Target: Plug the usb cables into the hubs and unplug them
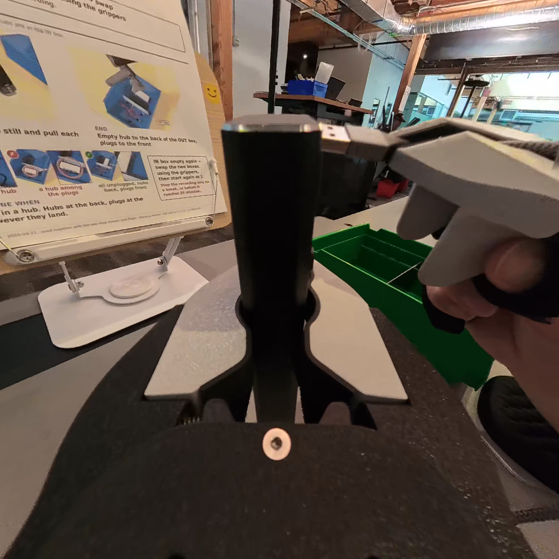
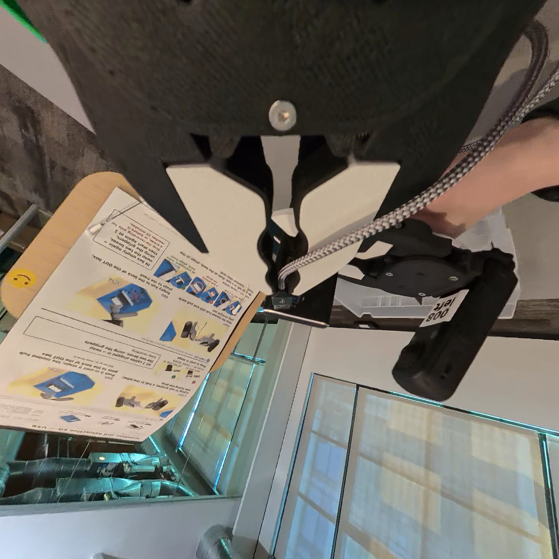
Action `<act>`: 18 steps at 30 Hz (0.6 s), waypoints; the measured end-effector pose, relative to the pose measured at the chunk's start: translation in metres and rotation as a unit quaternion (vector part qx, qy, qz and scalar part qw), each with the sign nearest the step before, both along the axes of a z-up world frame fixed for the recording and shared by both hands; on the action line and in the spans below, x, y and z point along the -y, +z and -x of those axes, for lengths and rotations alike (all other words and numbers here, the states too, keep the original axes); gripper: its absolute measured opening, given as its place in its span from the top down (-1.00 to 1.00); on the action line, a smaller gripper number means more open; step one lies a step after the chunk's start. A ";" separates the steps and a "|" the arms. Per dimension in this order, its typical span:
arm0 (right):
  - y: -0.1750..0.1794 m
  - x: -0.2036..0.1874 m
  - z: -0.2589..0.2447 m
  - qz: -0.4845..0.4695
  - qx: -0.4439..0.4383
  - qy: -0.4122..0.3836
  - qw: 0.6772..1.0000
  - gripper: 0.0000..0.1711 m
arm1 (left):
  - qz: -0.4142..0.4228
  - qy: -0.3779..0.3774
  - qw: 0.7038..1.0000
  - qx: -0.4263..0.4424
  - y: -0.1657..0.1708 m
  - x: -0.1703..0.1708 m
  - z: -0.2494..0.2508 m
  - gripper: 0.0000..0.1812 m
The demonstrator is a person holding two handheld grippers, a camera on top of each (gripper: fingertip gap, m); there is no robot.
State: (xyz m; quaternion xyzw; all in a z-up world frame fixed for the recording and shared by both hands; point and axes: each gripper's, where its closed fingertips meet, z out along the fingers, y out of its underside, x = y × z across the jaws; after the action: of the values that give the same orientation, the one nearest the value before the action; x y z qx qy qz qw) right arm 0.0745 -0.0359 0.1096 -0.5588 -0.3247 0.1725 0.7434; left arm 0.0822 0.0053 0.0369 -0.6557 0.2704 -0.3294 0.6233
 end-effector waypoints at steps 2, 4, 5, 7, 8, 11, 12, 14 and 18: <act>0.000 0.000 -0.001 0.007 -0.003 0.002 1.000 0.91 | 0.003 -0.001 1.000 0.007 0.001 0.001 0.000 0.66; 0.000 0.001 0.001 0.017 -0.001 0.012 1.000 0.91 | 0.004 0.004 1.000 0.010 0.002 0.000 0.002 0.66; -0.001 0.002 0.003 0.024 0.002 0.017 1.000 0.91 | 0.001 0.009 1.000 0.010 0.003 0.000 0.004 0.66; -0.002 0.002 0.004 0.033 -0.002 0.024 0.999 0.91 | -0.009 0.011 1.000 0.008 0.005 0.000 0.005 0.66; -0.002 0.003 0.005 0.037 -0.007 0.028 0.999 0.91 | -0.015 0.016 1.000 0.008 0.006 0.000 0.006 0.66; -0.003 0.003 0.006 0.063 -0.023 0.044 0.997 0.91 | -0.028 0.022 0.999 0.015 0.010 0.001 0.007 0.66; -0.003 0.003 0.006 0.070 -0.032 0.050 0.996 0.91 | -0.029 0.025 0.999 0.015 0.010 0.001 0.007 0.66; -0.002 0.004 0.006 0.081 -0.048 0.060 0.994 0.92 | -0.033 0.026 0.999 0.011 0.010 0.002 0.005 0.66; -0.005 0.002 0.006 0.096 -0.066 0.062 0.991 0.92 | -0.057 0.051 0.997 -0.002 0.011 0.001 0.008 0.65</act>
State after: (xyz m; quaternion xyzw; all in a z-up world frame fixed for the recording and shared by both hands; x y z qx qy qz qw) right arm 0.0681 -0.0382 0.1044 -0.5935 -0.2908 0.2850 0.6942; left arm 0.0738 0.0040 0.0478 -0.6329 0.2566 -0.2799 0.6747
